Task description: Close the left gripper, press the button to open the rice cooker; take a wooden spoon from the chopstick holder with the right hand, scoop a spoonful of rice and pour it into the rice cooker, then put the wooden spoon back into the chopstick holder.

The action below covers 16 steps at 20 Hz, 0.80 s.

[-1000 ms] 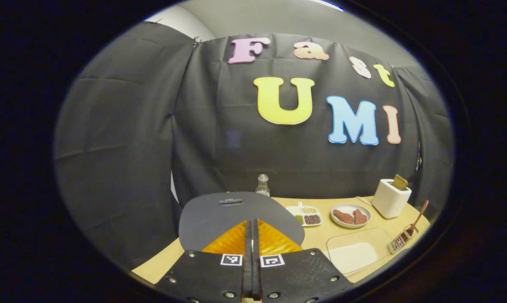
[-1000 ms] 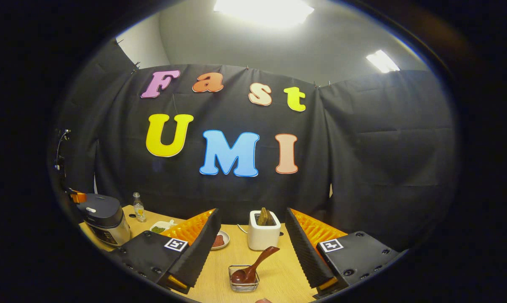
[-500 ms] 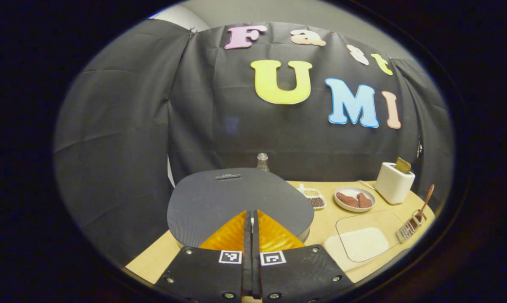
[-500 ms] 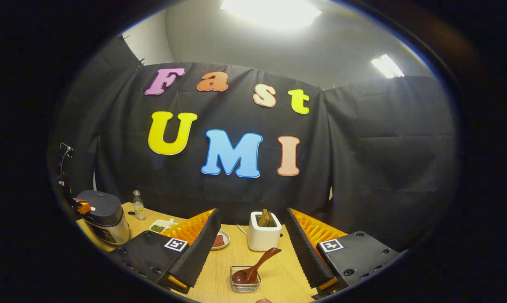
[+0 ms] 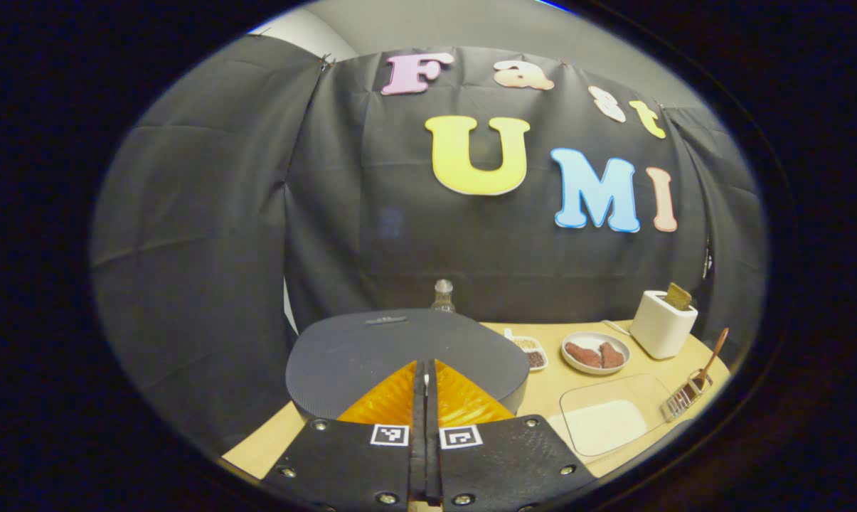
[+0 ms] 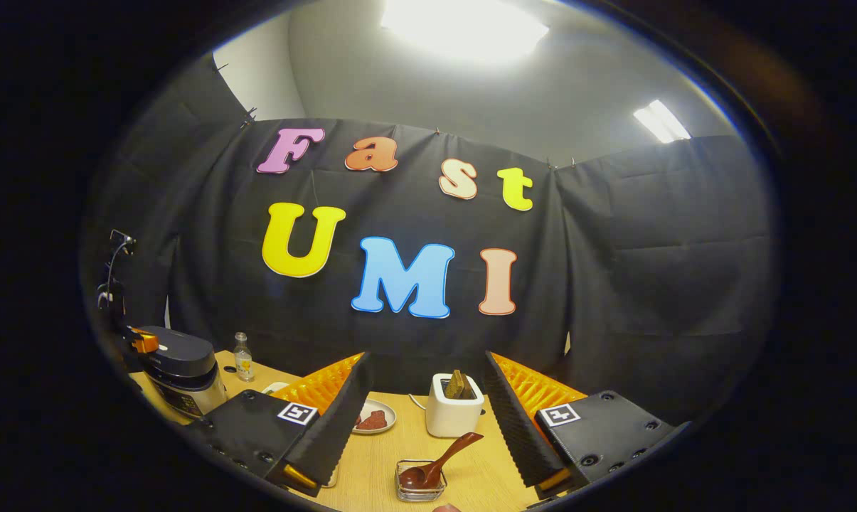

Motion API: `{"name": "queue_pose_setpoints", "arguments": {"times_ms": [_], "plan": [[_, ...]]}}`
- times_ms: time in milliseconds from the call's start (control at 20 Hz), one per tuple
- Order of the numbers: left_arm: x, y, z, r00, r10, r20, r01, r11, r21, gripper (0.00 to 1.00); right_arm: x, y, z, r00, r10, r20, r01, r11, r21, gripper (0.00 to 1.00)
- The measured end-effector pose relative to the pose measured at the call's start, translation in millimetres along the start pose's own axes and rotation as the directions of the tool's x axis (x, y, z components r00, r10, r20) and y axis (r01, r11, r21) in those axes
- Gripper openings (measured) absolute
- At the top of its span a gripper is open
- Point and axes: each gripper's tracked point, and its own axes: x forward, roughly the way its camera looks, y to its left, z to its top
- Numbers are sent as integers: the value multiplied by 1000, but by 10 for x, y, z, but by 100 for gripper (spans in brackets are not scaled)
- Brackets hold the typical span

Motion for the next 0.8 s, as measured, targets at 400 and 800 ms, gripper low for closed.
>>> {"name": "queue_pose_setpoints", "arguments": {"times_ms": [400, 800], "plan": [[-440, -2, 1187, 971, 55, 235, -67, 997, 43, 1, -6, -249, -57, 1000, -1, -3, 1, 999, 46, 98], [-1294, -382, 1546, 937, 62, 343, -86, 995, 56, 87, 277, -582, -373, 996, 31, -85, -18, 988, 153, 98]]}}
